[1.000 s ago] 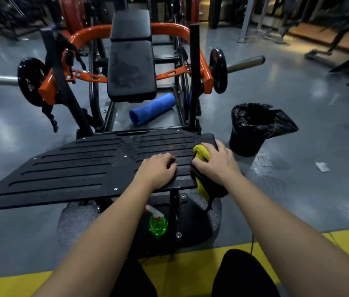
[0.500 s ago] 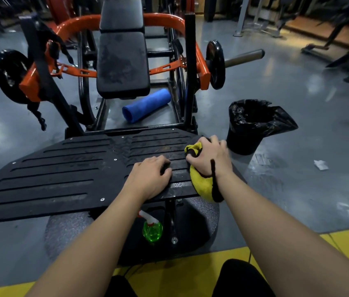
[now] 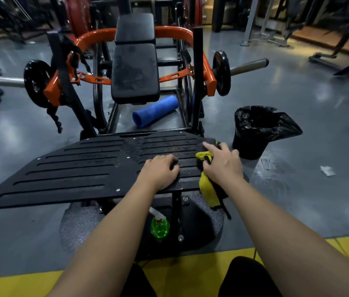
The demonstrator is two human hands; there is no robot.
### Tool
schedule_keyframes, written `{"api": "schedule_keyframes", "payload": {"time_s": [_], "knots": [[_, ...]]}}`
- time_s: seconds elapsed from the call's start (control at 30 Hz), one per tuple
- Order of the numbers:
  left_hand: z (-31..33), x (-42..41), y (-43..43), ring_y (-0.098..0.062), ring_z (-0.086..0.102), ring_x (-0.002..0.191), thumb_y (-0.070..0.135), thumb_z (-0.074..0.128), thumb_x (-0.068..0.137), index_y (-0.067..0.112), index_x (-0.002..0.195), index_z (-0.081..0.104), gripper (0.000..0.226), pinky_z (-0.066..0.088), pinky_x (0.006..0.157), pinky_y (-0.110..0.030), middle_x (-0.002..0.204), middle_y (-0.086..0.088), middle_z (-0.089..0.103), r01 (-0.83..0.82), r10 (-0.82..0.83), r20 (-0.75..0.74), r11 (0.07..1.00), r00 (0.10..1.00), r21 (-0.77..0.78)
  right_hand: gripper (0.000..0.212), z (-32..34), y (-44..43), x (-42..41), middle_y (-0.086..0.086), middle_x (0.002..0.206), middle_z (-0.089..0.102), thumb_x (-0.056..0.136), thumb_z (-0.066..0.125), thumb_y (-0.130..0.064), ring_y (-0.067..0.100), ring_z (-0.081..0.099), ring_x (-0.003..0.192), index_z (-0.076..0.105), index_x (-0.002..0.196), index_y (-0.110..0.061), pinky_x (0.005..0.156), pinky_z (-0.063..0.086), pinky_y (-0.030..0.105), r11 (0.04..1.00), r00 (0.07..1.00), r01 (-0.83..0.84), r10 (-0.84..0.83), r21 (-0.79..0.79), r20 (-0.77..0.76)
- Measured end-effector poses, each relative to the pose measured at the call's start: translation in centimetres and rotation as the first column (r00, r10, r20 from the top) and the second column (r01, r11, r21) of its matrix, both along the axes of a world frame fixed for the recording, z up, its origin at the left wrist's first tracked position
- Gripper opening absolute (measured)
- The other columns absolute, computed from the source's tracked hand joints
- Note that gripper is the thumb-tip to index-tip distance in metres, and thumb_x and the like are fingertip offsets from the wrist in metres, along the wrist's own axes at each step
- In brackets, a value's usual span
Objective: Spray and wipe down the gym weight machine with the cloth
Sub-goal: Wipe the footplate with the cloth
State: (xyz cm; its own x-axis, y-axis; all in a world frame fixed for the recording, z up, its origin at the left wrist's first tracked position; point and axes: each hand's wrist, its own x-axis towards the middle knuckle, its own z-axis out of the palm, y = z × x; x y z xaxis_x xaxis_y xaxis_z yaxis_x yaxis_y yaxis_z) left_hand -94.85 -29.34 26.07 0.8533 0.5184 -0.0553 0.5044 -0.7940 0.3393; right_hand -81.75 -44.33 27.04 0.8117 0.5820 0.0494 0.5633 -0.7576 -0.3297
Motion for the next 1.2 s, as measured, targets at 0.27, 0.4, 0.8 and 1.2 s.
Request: {"api": "schedule_keyframes", "payload": {"time_s": [0.27, 0.4, 0.8, 1.2], "knots": [[0.1, -0.3, 0.2, -0.026, 0.042, 0.141, 0.048, 0.040, 0.104, 0.026, 0.154, 0.039, 0.055, 0.032, 0.113, -0.041, 0.154, -0.004, 0.047, -0.014, 0.013, -0.026, 1.000, 1.000, -0.022, 0.030, 0.6, -2.0, -2.4, 0.005, 0.124, 0.050, 0.093, 0.058, -0.046, 0.034, 0.047, 0.107, 0.062, 0.118, -0.031, 0.080, 0.041, 0.035, 0.991, 0.987, 0.123, -0.117, -0.055, 0.106], [-0.6, 0.2, 0.4, -0.022, 0.038, 0.144, 0.050, 0.039, 0.102, 0.026, 0.150, 0.043, 0.054, 0.026, 0.116, -0.041, 0.155, -0.002, 0.046, -0.026, 0.025, -0.046, 1.000, 0.999, -0.013, 0.043, 0.3, -0.3, -1.4, 0.008, 0.127, 0.048, 0.089, 0.058, -0.055, 0.036, 0.045, 0.113, 0.056, 0.121, -0.026, 0.095, 0.041, 0.042, 0.985, 0.981, 0.170, -0.165, -0.038, 0.101], [-0.6, 0.4, 0.7, -0.022, 0.040, 0.143, 0.051, 0.040, 0.102, 0.025, 0.151, 0.043, 0.056, 0.025, 0.116, -0.042, 0.154, -0.001, 0.047, -0.035, 0.035, -0.047, 0.999, 0.998, -0.002, 0.043, -1.4, 3.6, 3.8, 0.008, 0.134, 0.056, 0.091, 0.061, -0.046, 0.037, 0.046, 0.127, 0.058, 0.125, -0.020, 0.107, 0.041, 0.045, 0.999, 0.999, 0.036, -0.036, 0.011, 0.020], [0.0, -0.1, 0.2, -0.025, 0.044, 0.140, 0.051, 0.038, 0.104, 0.024, 0.152, 0.042, 0.056, 0.036, 0.111, -0.041, 0.155, -0.003, 0.047, -0.027, 0.027, -0.089, 1.000, 0.996, 0.003, 0.041, 0.3, -2.2, -1.2, 0.002, 0.123, 0.054, 0.089, 0.060, -0.051, 0.033, 0.048, 0.112, 0.056, 0.121, -0.025, 0.086, 0.041, 0.037, 1.000, 0.998, 0.009, -0.009, -0.007, 0.059]]}}
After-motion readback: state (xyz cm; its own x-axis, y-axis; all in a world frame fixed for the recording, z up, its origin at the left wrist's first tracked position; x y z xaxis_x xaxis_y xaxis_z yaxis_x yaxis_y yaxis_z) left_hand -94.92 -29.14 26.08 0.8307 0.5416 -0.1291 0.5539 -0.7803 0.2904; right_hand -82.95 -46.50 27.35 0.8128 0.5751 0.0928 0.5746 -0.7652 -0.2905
